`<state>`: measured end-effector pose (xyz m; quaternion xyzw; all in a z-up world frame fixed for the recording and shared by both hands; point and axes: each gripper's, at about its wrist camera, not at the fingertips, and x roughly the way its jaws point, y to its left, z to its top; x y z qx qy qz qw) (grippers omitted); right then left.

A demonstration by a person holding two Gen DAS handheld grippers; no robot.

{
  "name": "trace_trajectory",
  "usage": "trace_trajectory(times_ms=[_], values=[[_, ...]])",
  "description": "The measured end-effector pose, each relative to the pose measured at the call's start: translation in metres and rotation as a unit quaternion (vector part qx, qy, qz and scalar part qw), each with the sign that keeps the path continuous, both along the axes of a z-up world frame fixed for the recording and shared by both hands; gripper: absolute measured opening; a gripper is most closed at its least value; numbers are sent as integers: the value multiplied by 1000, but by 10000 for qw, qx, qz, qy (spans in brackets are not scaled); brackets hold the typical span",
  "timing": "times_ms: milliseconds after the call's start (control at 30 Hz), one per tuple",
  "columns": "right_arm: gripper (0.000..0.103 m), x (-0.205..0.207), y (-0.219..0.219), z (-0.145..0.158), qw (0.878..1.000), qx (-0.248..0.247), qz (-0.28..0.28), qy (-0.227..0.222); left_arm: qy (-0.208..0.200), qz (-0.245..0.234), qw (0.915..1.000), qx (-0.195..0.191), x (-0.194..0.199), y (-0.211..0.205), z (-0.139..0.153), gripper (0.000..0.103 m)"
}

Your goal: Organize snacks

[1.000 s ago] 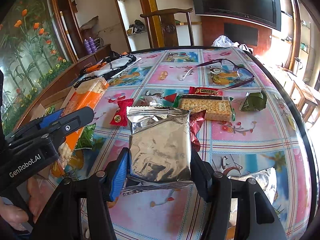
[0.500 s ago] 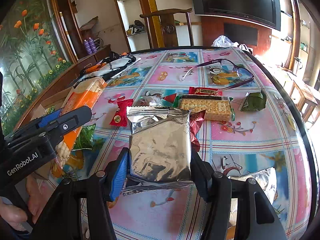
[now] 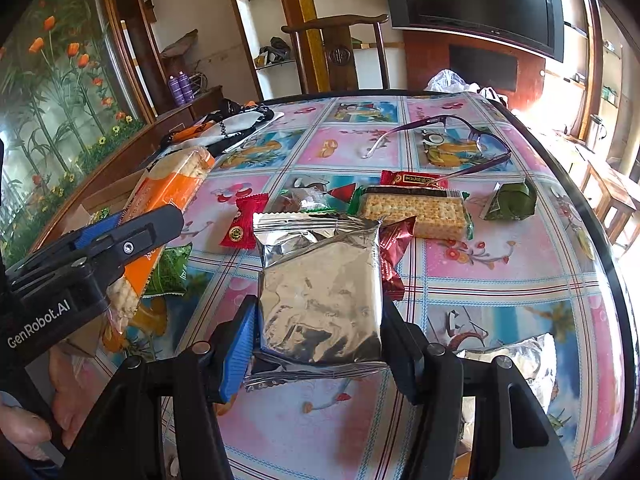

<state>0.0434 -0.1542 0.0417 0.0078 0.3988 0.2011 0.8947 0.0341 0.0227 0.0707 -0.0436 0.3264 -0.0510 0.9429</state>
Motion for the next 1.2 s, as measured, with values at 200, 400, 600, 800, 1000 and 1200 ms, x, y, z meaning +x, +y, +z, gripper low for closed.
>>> trace_trajectory(times_ms=[200,400,600,800,1000,1200], values=[[63,1,0,0,10000,5,-4,-8,-12,13,10000,3,0,0,1,52],[63,0,0,0,10000,10,-9,-7,-17,10,10000,-1,0,1,1,52],[63,1,0,0,10000,10,-6,-5,-24,15,10000,-13,-1,0,3,52],[63,1,0,0,10000,9,-8,-6,-38,19,10000,-25,-1,0,4,52],[63,1,-1,0,10000,25,-10,-11,-50,34,10000,-40,0,1,6,52],[63,2,-2,0,10000,92,-30,-18,-117,102,9998,-150,-2,5,15,52]])
